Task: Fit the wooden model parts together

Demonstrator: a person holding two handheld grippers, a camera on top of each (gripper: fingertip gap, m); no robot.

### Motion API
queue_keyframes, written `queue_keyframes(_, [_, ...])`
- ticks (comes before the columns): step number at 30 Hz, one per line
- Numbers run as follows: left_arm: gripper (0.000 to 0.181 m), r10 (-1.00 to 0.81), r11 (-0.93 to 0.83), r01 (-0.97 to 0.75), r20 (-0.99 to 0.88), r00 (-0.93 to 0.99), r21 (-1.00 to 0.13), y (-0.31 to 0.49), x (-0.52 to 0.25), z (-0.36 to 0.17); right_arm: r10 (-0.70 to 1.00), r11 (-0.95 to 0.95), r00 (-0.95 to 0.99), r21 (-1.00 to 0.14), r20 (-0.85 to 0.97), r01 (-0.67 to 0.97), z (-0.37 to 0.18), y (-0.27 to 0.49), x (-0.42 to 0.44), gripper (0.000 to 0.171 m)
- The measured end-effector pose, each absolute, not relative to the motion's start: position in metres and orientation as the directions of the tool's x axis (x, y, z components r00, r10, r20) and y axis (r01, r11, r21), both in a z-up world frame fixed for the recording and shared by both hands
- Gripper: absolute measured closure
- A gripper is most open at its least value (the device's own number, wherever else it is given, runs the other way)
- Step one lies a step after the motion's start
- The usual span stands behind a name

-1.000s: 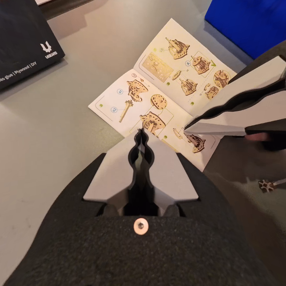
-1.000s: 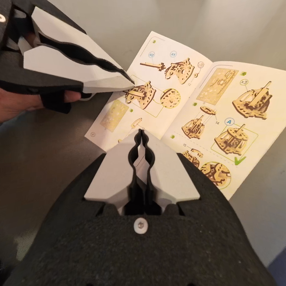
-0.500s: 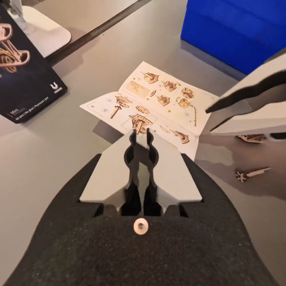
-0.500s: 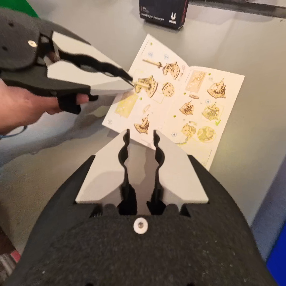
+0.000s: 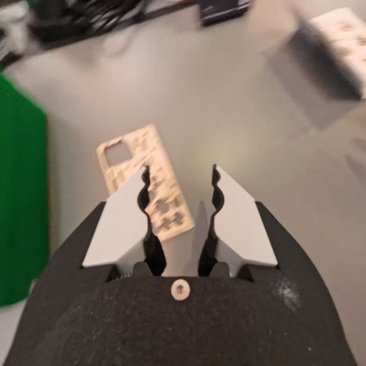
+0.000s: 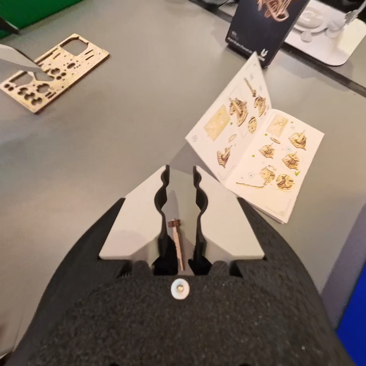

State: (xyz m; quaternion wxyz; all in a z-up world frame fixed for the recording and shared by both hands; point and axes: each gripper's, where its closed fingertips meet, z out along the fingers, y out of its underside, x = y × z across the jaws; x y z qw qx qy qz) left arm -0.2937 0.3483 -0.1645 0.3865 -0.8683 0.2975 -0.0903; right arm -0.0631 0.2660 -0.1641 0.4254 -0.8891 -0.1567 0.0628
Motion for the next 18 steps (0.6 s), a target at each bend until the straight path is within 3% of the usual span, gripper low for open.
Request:
queue_keyframes(3, [0.078,-0.495,-0.725,-0.305,0.160,0.854,-0.618,0.333,-0.327,-0.193,0.360,-0.596,0.933,-0.772,-0.011,0.221,-0.168,0.266,-0.079,0.148])
queue_keyframes(4, [0.072,-0.482,-0.765,-0.285,0.222,0.848,-0.577,0.328,-0.326,-0.200,0.372,-0.601,0.928,-0.771,-0.036,0.211,-0.169,0.265,-0.086,0.148])
queue_keyframes(6, [0.070,-0.475,-0.781,-0.297,0.213,0.854,-0.550,0.328,-0.325,-0.211,0.391,-0.608,0.917,-0.771,-0.082,0.190,-0.170,0.264,-0.098,0.147])
queue_keyframes(10, [0.059,-0.483,-0.742,-0.405,0.007,0.876,-0.534,0.336,-0.335,-0.229,0.418,-0.610,0.903,-0.768,-0.102,0.196,-0.170,0.263,-0.112,0.147])
queue_keyframes(15, [0.051,-0.456,-0.749,-0.389,-0.008,0.890,-0.536,0.336,-0.338,-0.234,0.437,-0.619,0.894,-0.754,-0.101,0.218,-0.177,0.261,-0.117,0.147])
queue_keyframes(18, [0.059,-0.455,-0.746,-0.386,-0.008,0.890,-0.543,0.336,-0.340,-0.232,0.452,-0.624,0.882,-0.753,-0.131,0.208,-0.178,0.259,-0.122,0.148])
